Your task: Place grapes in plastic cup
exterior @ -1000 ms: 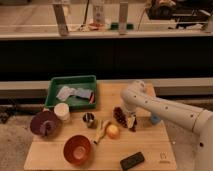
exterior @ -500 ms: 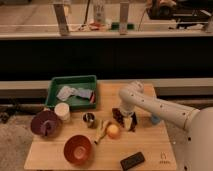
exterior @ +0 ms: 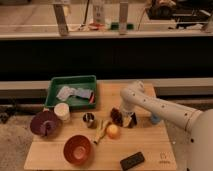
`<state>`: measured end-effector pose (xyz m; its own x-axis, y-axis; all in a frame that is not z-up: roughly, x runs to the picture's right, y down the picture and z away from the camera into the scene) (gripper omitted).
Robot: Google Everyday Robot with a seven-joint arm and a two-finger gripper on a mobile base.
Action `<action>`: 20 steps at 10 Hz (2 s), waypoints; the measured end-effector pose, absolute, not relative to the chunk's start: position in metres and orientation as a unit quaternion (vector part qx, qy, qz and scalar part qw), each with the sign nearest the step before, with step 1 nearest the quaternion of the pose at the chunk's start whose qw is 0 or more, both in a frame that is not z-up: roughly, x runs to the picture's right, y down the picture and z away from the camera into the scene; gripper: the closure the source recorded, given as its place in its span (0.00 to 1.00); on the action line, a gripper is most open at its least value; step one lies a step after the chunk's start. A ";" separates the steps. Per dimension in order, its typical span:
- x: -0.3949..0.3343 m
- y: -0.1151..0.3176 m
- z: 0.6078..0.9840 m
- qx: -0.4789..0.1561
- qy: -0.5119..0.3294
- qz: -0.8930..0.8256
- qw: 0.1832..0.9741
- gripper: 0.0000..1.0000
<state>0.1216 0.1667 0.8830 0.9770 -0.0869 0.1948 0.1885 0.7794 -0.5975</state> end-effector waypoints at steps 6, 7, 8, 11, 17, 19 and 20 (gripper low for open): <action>0.136 0.134 0.840 -0.265 -0.072 -0.042 0.961 1.00; 0.139 0.128 0.832 -0.256 -0.071 -0.040 0.963 1.00; 0.140 0.120 0.819 -0.244 -0.068 -0.039 0.967 1.00; 0.141 0.100 0.793 -0.219 -0.042 -0.046 0.974 1.00; 0.188 0.063 0.745 -0.194 -0.010 -0.011 0.981 1.00; 0.217 0.048 0.730 -0.184 0.009 0.010 0.983 1.00; 0.231 0.038 0.721 -0.179 0.022 0.020 0.983 1.00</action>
<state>0.2307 0.0385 0.7207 0.9983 0.0316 -0.0498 -0.0472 0.9353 -0.3507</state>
